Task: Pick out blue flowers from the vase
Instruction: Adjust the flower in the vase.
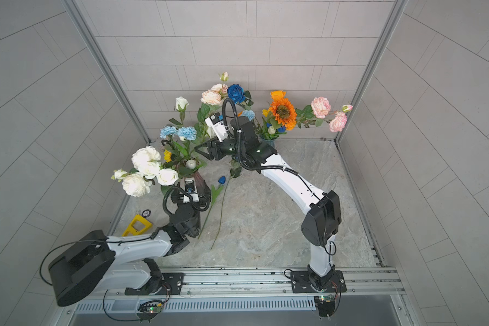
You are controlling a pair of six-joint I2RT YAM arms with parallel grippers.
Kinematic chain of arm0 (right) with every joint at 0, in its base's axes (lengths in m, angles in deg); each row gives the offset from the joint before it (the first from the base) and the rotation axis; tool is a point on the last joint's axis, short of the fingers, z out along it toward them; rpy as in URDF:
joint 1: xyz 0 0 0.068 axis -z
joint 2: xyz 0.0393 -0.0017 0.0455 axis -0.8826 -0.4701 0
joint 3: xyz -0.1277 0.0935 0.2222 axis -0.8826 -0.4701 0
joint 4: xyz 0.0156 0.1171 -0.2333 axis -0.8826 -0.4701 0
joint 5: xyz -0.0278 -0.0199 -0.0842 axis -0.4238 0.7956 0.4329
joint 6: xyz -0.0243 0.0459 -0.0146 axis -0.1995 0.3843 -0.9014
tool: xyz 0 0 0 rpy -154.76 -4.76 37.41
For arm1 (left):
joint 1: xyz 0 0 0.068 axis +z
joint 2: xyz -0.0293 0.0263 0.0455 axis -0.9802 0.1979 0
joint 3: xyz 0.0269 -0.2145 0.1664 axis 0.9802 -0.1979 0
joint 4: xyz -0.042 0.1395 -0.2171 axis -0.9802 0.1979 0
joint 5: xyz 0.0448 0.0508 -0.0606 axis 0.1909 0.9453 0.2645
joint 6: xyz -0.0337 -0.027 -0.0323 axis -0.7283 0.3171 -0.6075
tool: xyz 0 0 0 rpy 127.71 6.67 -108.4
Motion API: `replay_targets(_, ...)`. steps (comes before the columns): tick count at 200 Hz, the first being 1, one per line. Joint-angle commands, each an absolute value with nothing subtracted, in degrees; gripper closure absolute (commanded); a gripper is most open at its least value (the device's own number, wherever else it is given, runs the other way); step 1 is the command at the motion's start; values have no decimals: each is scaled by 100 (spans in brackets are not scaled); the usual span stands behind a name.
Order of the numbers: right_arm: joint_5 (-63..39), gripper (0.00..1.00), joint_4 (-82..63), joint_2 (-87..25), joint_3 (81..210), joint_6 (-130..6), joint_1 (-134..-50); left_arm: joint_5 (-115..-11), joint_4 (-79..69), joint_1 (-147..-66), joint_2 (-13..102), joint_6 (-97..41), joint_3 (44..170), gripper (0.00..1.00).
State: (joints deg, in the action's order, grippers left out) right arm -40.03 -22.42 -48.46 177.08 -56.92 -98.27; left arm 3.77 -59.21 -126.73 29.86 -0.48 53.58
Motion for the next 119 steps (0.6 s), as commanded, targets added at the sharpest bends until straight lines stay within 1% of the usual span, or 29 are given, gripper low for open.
replay_targets(1,-4052,40,-2300,-4531,17616,-5884,-9778,725,-4402,-12798,2067,-232,5454,0)
replay_targets(18,-4043,40,-2300,-4466,17531,-5910,-9738,468,-3057,-12791,1328,-515,5753,0)
replay_targets(48,-4059,40,-2304,-4412,17464,-5911,-9703,926,-2154,-12790,911,-589,6245,0)
replay_targets(74,-4089,40,-2328,-4448,17472,-5944,-9703,1329,-2071,-12785,888,-499,6495,0)
replay_targets(94,-4078,40,-2386,-4518,17531,-6009,-9707,1640,-2429,-12728,959,-333,6567,0)
replay_targets(119,-4112,40,-2446,-4638,17627,-6052,-9721,1795,-2443,-12539,1115,-253,6809,0)
